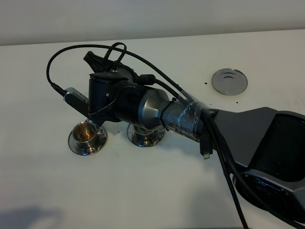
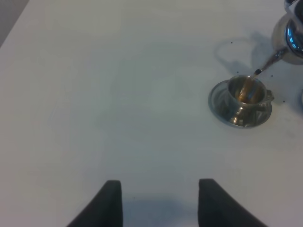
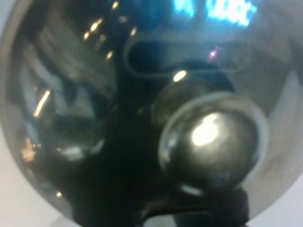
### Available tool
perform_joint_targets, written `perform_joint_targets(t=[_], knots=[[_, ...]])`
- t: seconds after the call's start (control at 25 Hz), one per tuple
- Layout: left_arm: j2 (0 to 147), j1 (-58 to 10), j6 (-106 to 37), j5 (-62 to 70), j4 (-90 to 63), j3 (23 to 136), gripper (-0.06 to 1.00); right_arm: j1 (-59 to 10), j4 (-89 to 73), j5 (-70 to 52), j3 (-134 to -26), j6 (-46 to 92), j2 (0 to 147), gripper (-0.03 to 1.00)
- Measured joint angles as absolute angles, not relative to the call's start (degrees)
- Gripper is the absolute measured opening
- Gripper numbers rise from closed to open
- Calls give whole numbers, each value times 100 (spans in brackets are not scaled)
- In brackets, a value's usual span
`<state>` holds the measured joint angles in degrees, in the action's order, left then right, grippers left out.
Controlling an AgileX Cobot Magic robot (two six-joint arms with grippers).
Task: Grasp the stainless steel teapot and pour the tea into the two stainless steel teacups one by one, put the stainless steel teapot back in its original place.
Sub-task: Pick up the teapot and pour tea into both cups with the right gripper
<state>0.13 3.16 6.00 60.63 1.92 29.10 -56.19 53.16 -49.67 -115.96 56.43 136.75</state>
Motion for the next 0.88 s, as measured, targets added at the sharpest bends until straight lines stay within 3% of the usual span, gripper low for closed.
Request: perform_joint_targets(t=[0.88], knots=[[13, 316, 606, 6063, 192, 2910, 41, -5624, 5709, -4971, -11594, 6044, 13675, 18]])
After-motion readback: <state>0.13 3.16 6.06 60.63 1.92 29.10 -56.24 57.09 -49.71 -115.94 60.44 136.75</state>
